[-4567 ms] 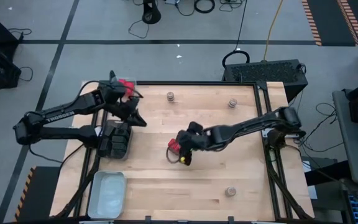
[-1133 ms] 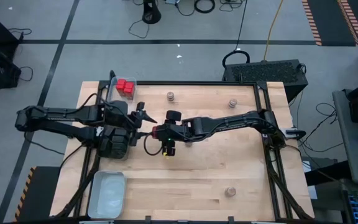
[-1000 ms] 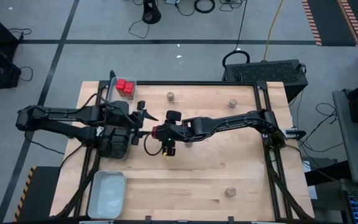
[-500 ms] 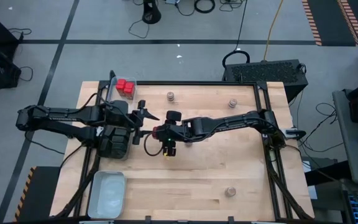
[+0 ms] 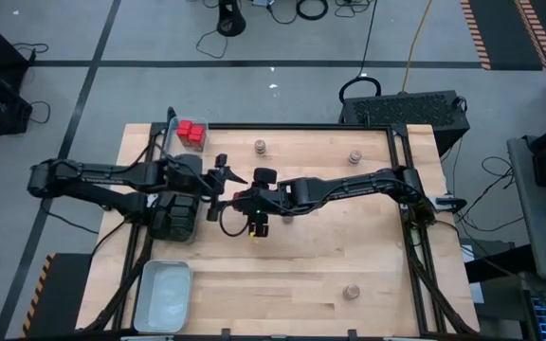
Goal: Sort spices by type
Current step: Put the red seasoning can into the transparent bin
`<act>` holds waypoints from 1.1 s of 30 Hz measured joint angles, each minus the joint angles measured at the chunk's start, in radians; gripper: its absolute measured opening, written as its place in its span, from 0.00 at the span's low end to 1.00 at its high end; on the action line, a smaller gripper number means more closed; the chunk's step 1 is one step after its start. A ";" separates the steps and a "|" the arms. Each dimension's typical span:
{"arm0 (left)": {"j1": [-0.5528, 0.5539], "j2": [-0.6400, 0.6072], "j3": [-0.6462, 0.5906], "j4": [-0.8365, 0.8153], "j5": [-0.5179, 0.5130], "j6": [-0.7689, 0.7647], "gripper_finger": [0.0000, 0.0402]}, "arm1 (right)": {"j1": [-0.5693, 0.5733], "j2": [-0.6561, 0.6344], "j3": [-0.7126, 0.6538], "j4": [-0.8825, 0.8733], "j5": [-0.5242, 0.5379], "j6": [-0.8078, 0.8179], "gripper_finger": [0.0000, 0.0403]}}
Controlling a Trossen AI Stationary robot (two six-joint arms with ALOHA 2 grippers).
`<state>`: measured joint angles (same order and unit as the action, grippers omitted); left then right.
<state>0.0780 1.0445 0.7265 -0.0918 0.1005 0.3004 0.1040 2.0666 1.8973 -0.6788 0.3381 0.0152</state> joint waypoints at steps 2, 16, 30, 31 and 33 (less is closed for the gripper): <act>0.000 0.019 0.000 0.023 0.000 0.001 0.73 | 0.000 0.000 0.000 -0.002 0.000 -0.001 0.49; 0.000 0.032 0.003 -0.040 0.014 -0.086 0.86 | 0.000 0.000 0.000 -0.014 0.000 -0.001 0.49; 0.000 0.018 0.018 -0.205 0.015 -0.085 0.86 | -0.008 0.000 0.000 -0.014 0.000 0.003 0.49; 0.000 0.017 0.018 -0.200 0.015 -0.084 0.86 | -0.010 0.000 0.000 -0.013 0.000 0.003 0.49; 0.000 0.017 0.018 -0.182 0.015 -0.084 0.86 | -0.013 0.000 0.000 -0.012 -0.001 0.005 0.49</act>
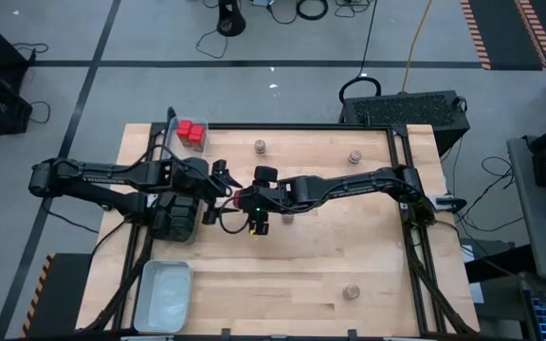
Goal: Sort spices by type
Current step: Put the red seasoning can into the transparent bin
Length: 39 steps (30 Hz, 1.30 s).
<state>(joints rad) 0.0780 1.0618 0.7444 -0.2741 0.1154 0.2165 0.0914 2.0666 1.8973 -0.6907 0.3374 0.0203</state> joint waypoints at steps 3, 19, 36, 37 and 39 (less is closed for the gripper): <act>0.000 0.000 0.000 0.015 0.000 0.007 0.86 | -0.006 0.000 0.000 0.000 0.001 0.001 0.49; 0.000 0.000 0.000 0.020 0.000 0.007 0.85 | -0.022 0.000 0.000 0.036 -0.048 0.013 0.49; 0.000 0.000 0.000 0.018 0.000 0.006 0.56 | -0.026 0.000 0.000 0.031 -0.057 0.015 0.53; 0.000 0.000 0.000 0.018 0.000 0.003 0.56 | -0.026 0.000 0.000 0.031 -0.056 0.013 0.55; 0.000 0.000 0.000 0.016 -0.001 -0.002 0.56 | -0.027 0.000 0.000 0.028 -0.055 -0.001 0.59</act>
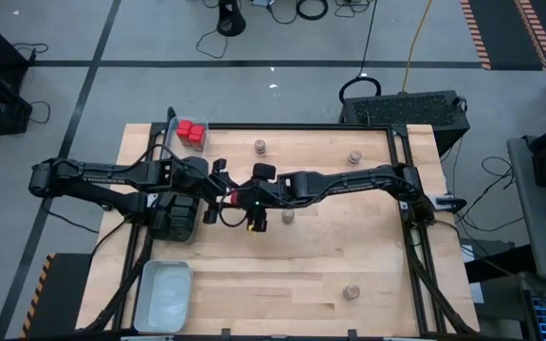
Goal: Sort spices by type
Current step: Put the red seasoning can into the transparent bin
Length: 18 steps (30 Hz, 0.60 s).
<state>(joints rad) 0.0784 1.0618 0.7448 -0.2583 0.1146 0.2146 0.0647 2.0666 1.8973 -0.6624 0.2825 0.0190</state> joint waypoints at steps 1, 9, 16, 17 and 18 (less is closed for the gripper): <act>0.000 0.000 0.000 -0.002 0.000 0.000 0.56 | 0.000 0.000 0.000 -0.001 0.000 -0.007 0.61; 0.008 0.000 0.000 -0.036 -0.139 0.000 0.56 | -0.017 -0.043 0.000 -0.033 0.038 -0.086 0.72; 0.088 -0.040 0.000 -0.107 -0.280 0.001 0.56 | -0.050 -0.090 -0.023 -0.101 0.141 -0.049 0.73; 0.111 -0.051 0.000 -0.109 -0.288 0.000 0.56 | -0.053 -0.097 -0.039 -0.100 0.141 -0.045 0.73; 0.133 -0.064 0.000 -0.117 -0.302 -0.006 0.56 | -0.056 -0.104 -0.057 -0.100 0.139 -0.040 0.73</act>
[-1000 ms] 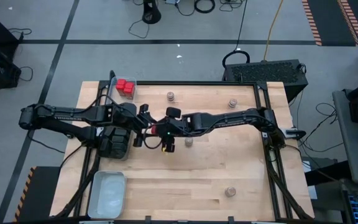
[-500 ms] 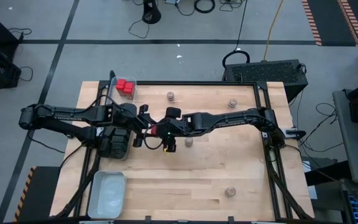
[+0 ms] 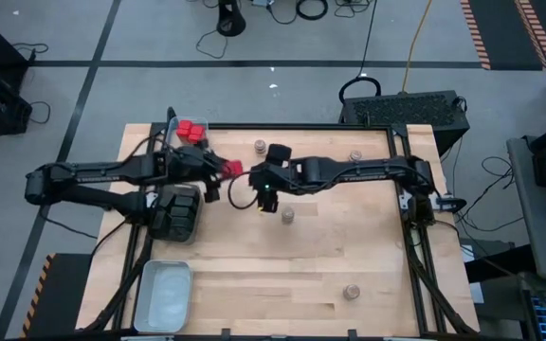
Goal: Sort spices by type
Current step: Put the red seasoning can into the transparent bin
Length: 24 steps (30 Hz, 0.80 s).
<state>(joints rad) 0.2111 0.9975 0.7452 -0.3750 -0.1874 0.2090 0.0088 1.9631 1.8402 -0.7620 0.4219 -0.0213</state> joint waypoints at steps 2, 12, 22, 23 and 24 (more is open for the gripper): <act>0.046 -0.033 0.000 -0.021 -0.046 -0.040 0.56 | -0.003 -0.016 -0.047 0.005 0.000 0.010 0.73; 0.287 -0.144 0.000 -0.202 -0.254 -0.271 0.56 | -0.012 -0.272 -0.561 0.451 0.023 0.003 0.73; 0.432 -0.139 -0.031 -0.281 -0.313 -0.465 0.56 | -0.015 -0.599 -0.983 0.815 0.023 0.123 0.73; 0.445 -0.137 -0.040 -0.284 -0.313 -0.479 0.56 | -0.013 -0.620 -1.003 0.825 0.023 0.128 0.73; 0.457 -0.134 -0.046 -0.287 -0.312 -0.489 0.56 | -0.010 -0.637 -1.022 0.834 0.022 0.133 0.73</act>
<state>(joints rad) 0.6678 0.8632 0.6989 -0.6616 -0.4997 -0.2802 -0.0011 1.3260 0.8184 0.0716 0.4442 0.1121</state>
